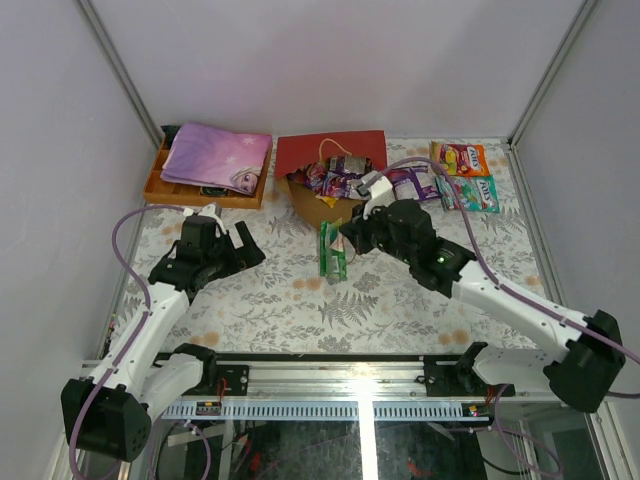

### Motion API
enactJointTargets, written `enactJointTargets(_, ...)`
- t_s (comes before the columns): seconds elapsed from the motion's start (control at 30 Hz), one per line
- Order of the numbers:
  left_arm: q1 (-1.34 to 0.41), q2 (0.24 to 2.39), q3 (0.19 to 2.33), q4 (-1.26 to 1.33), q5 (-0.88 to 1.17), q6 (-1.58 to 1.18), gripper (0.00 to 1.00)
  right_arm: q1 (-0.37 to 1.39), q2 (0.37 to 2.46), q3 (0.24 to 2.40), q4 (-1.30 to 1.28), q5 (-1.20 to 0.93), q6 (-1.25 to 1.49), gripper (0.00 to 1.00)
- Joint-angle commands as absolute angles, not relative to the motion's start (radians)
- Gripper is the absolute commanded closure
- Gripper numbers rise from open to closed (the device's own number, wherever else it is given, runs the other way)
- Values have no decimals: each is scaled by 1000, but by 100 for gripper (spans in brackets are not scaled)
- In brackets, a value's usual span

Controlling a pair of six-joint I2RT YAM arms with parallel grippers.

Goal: Take the snacks out of the paper bag

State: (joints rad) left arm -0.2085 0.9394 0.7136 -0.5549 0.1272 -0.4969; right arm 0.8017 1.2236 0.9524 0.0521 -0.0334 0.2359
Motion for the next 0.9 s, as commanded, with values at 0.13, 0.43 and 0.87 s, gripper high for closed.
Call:
enactJointTargets(0.13, -205, 956, 725, -532, 131, -486, 0, 785, 1014, 953, -76, 284, 198, 100)
enactJointTargets(0.43, -206, 976, 724, -529, 147, -485, 0, 354, 959, 965, -282, 144, 358, 100)
enactJointTargets(0.87, -206, 998, 720, -520, 183, -482, 0, 5, 1028, 1012, -322, 119, 419, 100)
